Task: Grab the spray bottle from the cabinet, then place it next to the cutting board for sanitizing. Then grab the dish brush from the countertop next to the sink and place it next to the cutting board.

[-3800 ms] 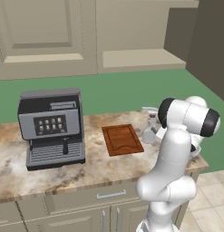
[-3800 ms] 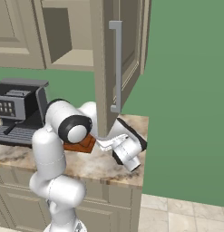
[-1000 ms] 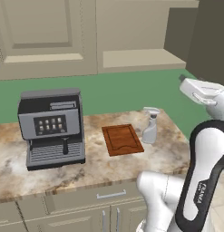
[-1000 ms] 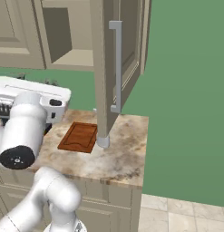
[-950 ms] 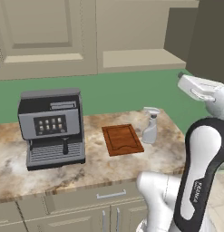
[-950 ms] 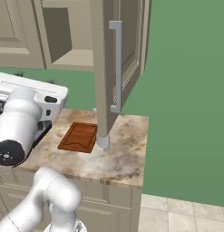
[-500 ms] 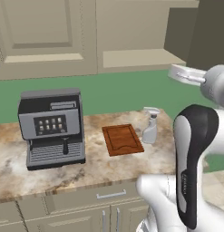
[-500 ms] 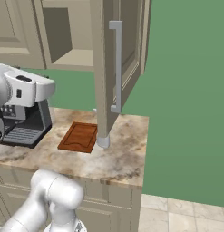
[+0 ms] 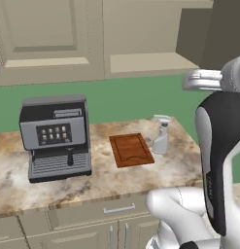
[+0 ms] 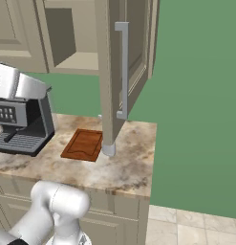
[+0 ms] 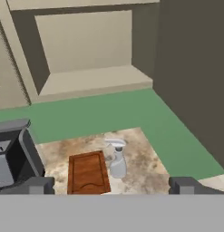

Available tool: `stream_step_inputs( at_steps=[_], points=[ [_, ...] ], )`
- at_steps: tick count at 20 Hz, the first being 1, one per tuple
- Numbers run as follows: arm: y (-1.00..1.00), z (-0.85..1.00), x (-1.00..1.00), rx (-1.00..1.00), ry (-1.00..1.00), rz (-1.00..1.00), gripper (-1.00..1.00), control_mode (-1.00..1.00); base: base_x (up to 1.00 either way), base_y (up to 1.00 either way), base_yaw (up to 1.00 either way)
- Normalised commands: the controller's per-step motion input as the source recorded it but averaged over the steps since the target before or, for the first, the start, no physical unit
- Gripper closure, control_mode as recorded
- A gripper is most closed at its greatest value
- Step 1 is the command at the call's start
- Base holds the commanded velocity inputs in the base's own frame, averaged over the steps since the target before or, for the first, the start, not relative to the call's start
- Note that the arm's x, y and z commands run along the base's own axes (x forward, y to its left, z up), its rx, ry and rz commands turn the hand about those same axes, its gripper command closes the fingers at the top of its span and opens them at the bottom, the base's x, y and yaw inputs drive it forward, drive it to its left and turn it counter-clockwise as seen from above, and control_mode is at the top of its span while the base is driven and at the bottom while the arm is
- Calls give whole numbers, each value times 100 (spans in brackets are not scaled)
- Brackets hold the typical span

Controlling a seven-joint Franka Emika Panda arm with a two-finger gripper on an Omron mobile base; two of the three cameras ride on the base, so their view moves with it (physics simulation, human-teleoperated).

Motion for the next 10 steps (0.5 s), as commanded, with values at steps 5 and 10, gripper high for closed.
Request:
stream_step_inputs(
  at_steps=[5, 10],
  points=[
    [1, -75, -5, 0, 14, 2, -100, -100, 0, 0, 0],
    [0, -60, 0, 0, 1, 3, -100, -100, 0, 0, 0]
  ],
)
